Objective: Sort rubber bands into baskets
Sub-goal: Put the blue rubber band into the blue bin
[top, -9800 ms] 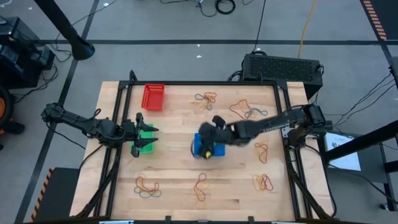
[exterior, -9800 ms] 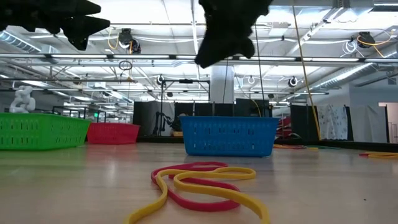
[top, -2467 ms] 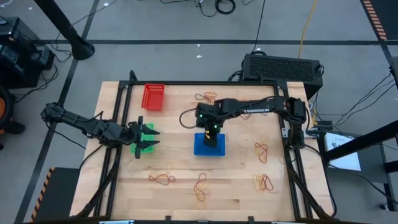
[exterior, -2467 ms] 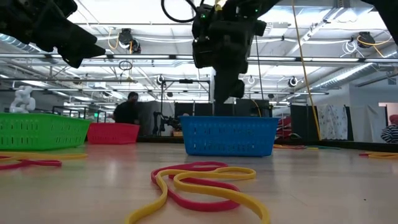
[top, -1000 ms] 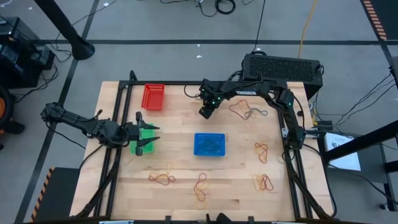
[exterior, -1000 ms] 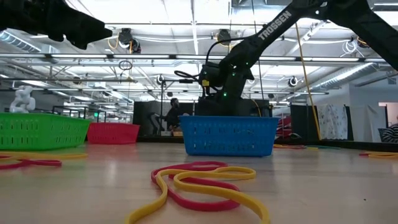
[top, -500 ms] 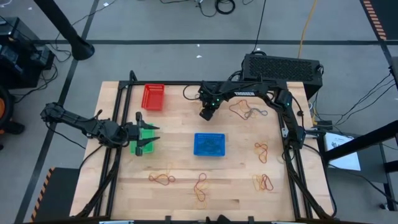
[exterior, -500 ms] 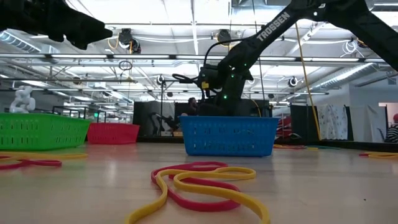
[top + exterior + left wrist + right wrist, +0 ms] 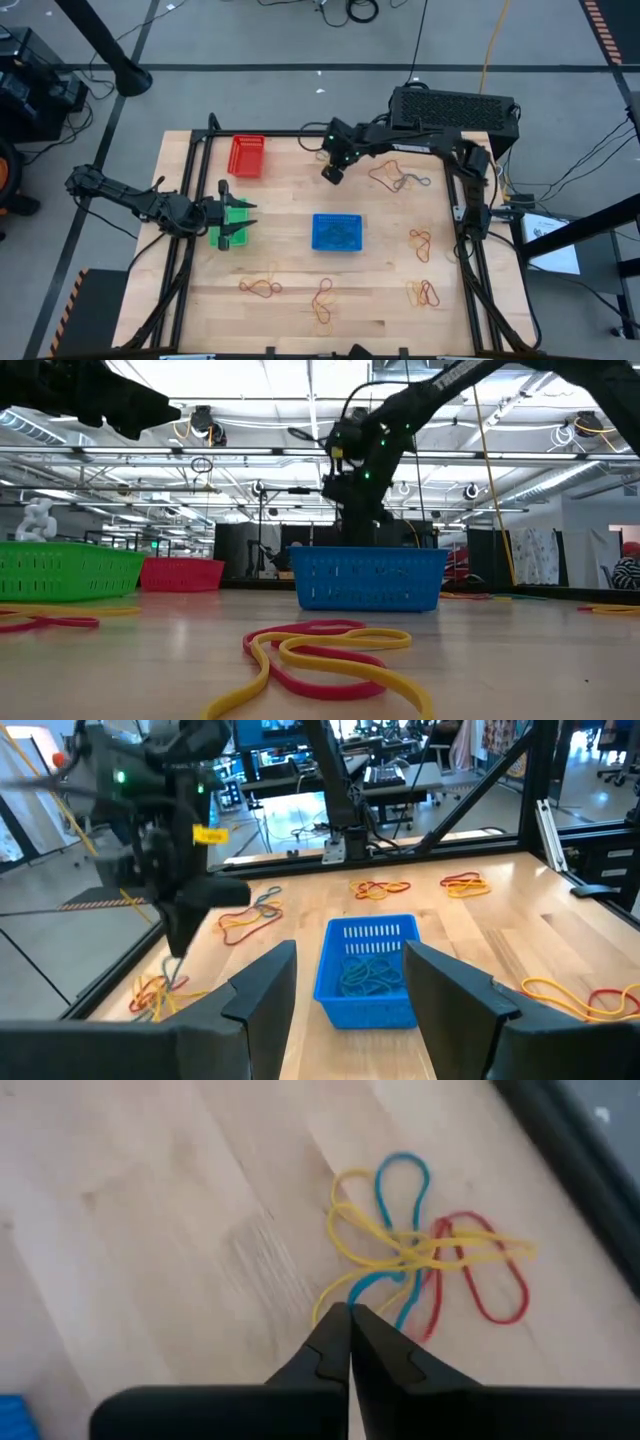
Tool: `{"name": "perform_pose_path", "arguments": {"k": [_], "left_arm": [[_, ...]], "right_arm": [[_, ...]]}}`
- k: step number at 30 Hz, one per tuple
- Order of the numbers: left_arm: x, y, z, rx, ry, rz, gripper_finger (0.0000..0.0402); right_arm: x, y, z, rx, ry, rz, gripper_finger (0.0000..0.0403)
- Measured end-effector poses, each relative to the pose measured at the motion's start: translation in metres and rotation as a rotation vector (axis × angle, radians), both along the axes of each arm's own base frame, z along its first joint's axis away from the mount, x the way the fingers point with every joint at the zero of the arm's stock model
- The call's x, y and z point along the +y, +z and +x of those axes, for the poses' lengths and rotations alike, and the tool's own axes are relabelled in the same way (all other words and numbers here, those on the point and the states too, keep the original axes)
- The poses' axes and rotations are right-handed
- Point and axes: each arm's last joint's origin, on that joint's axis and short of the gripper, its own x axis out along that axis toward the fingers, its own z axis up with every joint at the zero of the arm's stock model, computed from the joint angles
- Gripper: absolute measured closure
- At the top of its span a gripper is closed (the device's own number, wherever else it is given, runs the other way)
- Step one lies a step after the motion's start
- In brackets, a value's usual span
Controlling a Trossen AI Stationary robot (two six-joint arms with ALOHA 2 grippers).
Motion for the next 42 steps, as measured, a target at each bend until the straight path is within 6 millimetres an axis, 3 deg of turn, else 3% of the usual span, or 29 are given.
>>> {"name": "perform_pose_path", "arguments": {"k": [12, 21, 30, 35, 42], "left_arm": [[0.0, 0.0, 0.0, -0.001, 0.0, -0.002, 0.021], [0.0, 0.0, 0.0, -0.002, 0.001, -0.026, 0.021], [0.0, 0.0, 0.0, -0.005, 0.002, -0.057, 0.021], [0.0, 0.0, 0.0, -0.007, 0.004, -0.081, 0.021], [0.0, 0.002, 0.0, -0.027, 0.004, -0.113, 0.021]], "right_arm": [[0.023, 0.1, -0.031, -0.281, -0.029, -0.088, 0.0403], [0.07, 0.142, -0.044, -0.403, 0.056, -0.085, 0.0403], [0.144, 0.143, -0.034, -0.399, 0.188, 0.029, 0.0402], [0.187, 0.132, -0.033, -0.328, 0.256, 0.096, 0.0402], [0.224, 0.106, -0.033, -0.267, 0.293, 0.156, 0.0402]]}}
